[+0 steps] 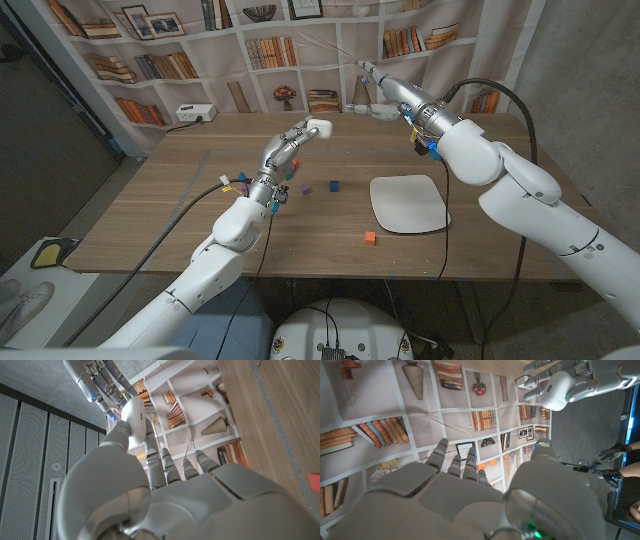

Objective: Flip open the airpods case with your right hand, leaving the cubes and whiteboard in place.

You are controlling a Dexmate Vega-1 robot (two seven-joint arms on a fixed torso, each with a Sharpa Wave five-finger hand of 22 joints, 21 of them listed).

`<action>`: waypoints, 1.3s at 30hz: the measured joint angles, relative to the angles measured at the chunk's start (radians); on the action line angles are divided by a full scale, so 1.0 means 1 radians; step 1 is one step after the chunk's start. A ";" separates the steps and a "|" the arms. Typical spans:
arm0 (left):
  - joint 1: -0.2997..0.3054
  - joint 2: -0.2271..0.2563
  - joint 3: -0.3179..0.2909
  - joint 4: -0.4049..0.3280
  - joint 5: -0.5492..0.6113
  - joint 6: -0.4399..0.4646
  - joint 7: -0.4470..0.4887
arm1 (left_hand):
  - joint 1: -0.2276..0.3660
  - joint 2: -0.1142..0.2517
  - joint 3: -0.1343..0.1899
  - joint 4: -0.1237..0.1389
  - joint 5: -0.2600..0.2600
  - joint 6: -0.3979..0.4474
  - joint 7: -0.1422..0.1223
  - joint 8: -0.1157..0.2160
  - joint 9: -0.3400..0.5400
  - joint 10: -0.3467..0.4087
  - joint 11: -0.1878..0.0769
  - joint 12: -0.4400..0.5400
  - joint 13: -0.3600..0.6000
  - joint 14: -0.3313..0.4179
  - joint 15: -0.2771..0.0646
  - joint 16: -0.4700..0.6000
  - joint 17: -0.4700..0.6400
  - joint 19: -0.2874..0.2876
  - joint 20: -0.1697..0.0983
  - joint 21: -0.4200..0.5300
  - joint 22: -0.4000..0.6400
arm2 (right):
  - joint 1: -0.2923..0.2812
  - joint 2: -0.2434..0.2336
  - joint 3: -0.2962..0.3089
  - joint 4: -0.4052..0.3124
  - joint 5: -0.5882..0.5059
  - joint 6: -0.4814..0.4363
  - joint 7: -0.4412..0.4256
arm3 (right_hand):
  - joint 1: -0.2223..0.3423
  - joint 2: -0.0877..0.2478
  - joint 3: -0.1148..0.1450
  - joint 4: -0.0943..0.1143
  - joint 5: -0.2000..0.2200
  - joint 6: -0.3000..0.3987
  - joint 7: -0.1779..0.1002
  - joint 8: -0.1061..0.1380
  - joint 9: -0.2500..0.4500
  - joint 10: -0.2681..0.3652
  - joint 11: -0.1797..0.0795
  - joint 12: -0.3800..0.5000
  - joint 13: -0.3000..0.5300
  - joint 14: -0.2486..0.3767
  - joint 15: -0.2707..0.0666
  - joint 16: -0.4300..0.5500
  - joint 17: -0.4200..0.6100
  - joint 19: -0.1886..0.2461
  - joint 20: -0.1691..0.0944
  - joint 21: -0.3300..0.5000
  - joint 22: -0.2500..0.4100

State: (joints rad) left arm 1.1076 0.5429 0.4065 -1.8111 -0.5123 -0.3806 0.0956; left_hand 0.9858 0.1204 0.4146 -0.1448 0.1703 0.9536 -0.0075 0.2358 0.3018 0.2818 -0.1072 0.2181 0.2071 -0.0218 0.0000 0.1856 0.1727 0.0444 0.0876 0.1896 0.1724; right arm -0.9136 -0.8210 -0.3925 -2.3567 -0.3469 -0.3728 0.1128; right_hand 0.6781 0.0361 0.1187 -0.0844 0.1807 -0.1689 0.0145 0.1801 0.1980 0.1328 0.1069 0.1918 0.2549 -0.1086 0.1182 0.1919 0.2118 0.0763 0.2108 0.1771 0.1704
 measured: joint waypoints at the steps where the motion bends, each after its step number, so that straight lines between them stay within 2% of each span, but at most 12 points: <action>1: -0.001 0.000 0.001 0.002 0.001 -0.002 -0.005 | -0.001 0.002 0.000 0.000 0.000 0.000 0.000 0.000 0.000 -0.001 -0.001 0.000 0.000 0.000 0.000 0.000 0.000 0.000 0.000 0.000 0.000 | 0.027 -0.010 -0.001 0.002 0.015 -0.001 0.009 | 0.000 0.000 0.000 0.000 0.000 -0.003 0.003 0.000 0.000 -0.003 0.003 0.000 0.000 -0.004 0.004 0.000 0.000 -0.003 0.001 0.000 0.000; 3: -0.004 -0.002 0.005 0.008 0.001 -0.002 -0.005 | -0.002 0.002 -0.002 0.002 0.000 0.000 0.000 0.000 0.000 -0.004 -0.004 0.000 0.000 0.000 0.000 0.000 0.000 0.000 0.000 0.000 0.000 | 0.027 -0.010 -0.001 0.002 0.057 -0.005 0.033 | 0.000 0.000 0.003 -0.003 0.000 -0.003 0.003 0.000 0.000 -0.009 0.009 0.000 0.000 -0.011 0.011 0.000 0.000 -0.008 -0.002 0.000 0.000; 4: -0.005 -0.003 0.006 0.010 0.002 -0.004 -0.008 | -0.003 0.003 -0.003 0.003 0.000 -0.001 -0.001 0.000 0.000 -0.004 -0.004 0.000 0.000 0.000 0.000 0.000 0.000 0.000 0.000 0.000 0.000 | 0.055 -0.020 -0.008 0.007 0.061 -0.005 0.036 | 0.001 0.001 0.003 -0.003 0.000 -0.003 0.003 0.000 0.000 -0.011 0.011 0.000 0.000 -0.013 0.013 0.000 0.000 -0.008 -0.002 0.000 0.000; 7: -0.009 -0.005 0.009 0.016 0.006 -0.005 -0.011 | -0.005 0.005 -0.003 0.003 0.000 -0.007 -0.007 -0.002 0.001 -0.004 -0.004 0.000 0.000 0.000 0.000 0.000 0.000 0.000 0.000 0.000 0.000 | 0.082 -0.032 -0.018 0.013 0.113 -0.010 0.061 | 0.005 0.005 0.006 -0.005 0.000 -0.003 0.004 0.000 0.000 -0.021 0.011 0.000 0.000 -0.018 0.018 0.000 0.000 -0.013 0.000 0.000 0.000; 18: -0.024 -0.011 0.021 0.040 0.019 -0.005 -0.014 | -0.012 0.012 -0.015 0.015 0.005 -0.021 -0.021 -0.006 0.008 -0.004 -0.004 0.000 0.004 0.000 0.000 0.000 0.002 0.000 0.000 0.000 0.002 | 0.146 -0.061 -0.052 0.021 0.218 -0.019 0.098 | 0.005 0.005 0.006 -0.005 0.000 -0.003 0.011 0.005 0.000 -0.027 0.016 0.000 0.000 -0.025 0.014 0.000 0.000 -0.020 0.000 0.000 0.000; 30: -0.048 -0.018 0.036 0.060 0.049 -0.009 -0.015 | -0.014 0.014 -0.022 0.022 0.011 -0.025 -0.025 -0.006 0.008 -0.014 -0.014 0.000 0.005 -0.005 -0.006 0.000 0.002 0.000 0.000 0.000 0.000 | 0.202 -0.077 -0.105 0.022 0.253 -0.036 0.106 | 0.005 0.005 0.006 -0.005 0.000 -0.004 0.013 0.009 0.000 -0.032 0.021 0.000 0.000 -0.031 0.020 0.000 0.000 -0.029 0.002 0.000 0.000; 39: -0.057 -0.022 0.041 0.062 0.084 -0.011 0.003 | -0.018 0.019 -0.028 0.028 0.015 -0.036 -0.036 -0.006 0.007 -0.007 -0.022 0.000 0.005 -0.009 -0.009 0.000 0.002 0.000 0.000 0.000 0.000 | 0.234 -0.076 -0.138 0.018 0.259 -0.055 0.107 | 0.009 0.009 0.006 -0.014 0.000 -0.003 0.040 0.003 0.000 -0.052 0.036 0.000 0.000 -0.033 0.022 0.005 0.000 -0.030 0.001 0.000 0.000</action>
State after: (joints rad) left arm 1.0503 0.5209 0.4473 -1.7496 -0.4283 -0.3919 0.0984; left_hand 0.9673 0.1389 0.3868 -0.1172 0.1852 0.9179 -0.0433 0.2299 0.3092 0.2751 -0.1291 0.2184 0.2117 -0.0308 -0.0092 0.1857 0.1747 0.0445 0.0875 0.1896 0.1720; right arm -0.6795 -0.8970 -0.5305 -2.3385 -0.0882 -0.4280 0.2202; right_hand 0.6873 0.0453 0.1243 -0.0982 0.1807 -0.1716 0.0540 0.1834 0.1977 0.0803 0.1434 0.1918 0.2551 -0.1414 0.1400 0.1968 0.2116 0.0465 0.2117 0.1771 0.1701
